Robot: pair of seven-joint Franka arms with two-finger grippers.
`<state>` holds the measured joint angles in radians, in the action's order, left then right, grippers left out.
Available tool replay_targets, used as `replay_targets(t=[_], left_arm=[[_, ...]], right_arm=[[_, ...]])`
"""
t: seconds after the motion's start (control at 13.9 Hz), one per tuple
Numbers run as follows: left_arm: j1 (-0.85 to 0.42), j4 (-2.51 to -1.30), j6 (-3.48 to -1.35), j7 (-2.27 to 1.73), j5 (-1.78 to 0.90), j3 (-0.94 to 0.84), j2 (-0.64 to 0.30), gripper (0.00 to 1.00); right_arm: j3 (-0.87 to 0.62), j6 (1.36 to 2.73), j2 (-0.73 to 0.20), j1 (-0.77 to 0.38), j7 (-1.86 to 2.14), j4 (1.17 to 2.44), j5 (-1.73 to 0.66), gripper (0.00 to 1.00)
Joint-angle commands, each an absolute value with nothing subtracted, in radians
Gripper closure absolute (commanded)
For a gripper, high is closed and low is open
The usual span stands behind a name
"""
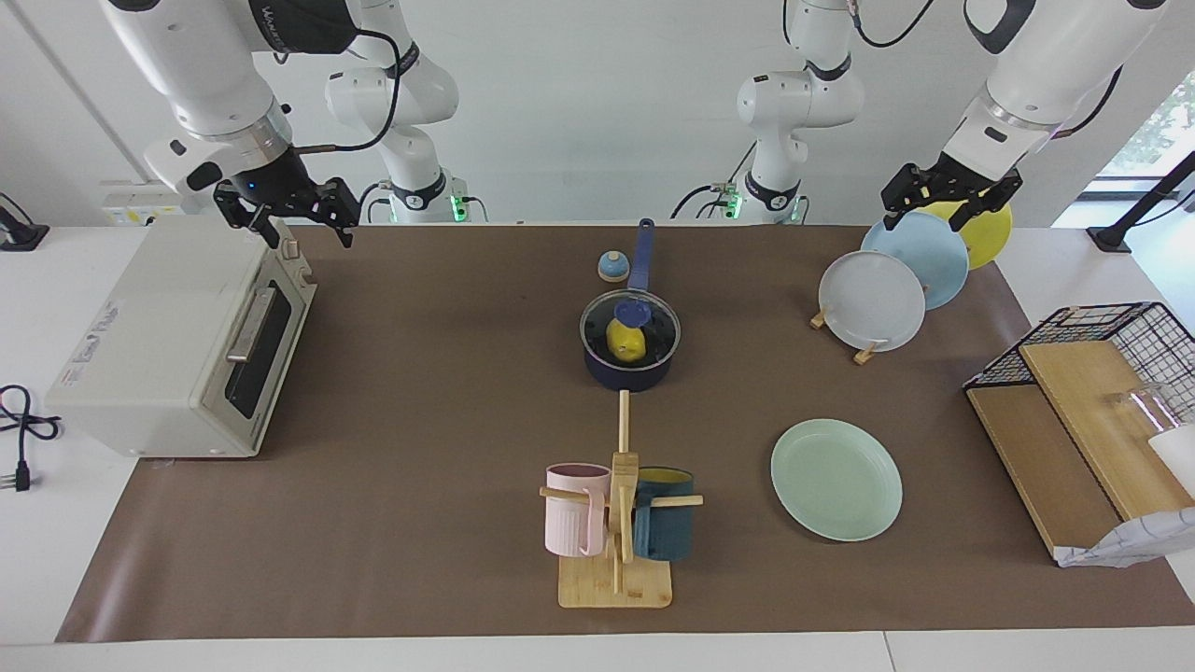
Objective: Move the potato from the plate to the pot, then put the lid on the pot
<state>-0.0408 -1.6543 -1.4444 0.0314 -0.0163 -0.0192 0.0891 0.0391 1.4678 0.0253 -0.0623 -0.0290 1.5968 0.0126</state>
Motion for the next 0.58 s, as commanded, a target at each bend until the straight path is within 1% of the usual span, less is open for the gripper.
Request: replay_targets(t=[0.0,0.5], left_arm=[[-0.035,-1.672,-1.468,0.028,-0.009,-0.021,0.106,0.0],[-0.035,-1.666,-1.513,0.015,-0.017,-0.014,0.11,0.0]], right_arm=[[0.029,1.457,0.015,-0.026,-0.002,1.575,-0.008,0.0],[0.035,1.459,0.011,-0.017,0.011,1.575,-0.014,0.0]])
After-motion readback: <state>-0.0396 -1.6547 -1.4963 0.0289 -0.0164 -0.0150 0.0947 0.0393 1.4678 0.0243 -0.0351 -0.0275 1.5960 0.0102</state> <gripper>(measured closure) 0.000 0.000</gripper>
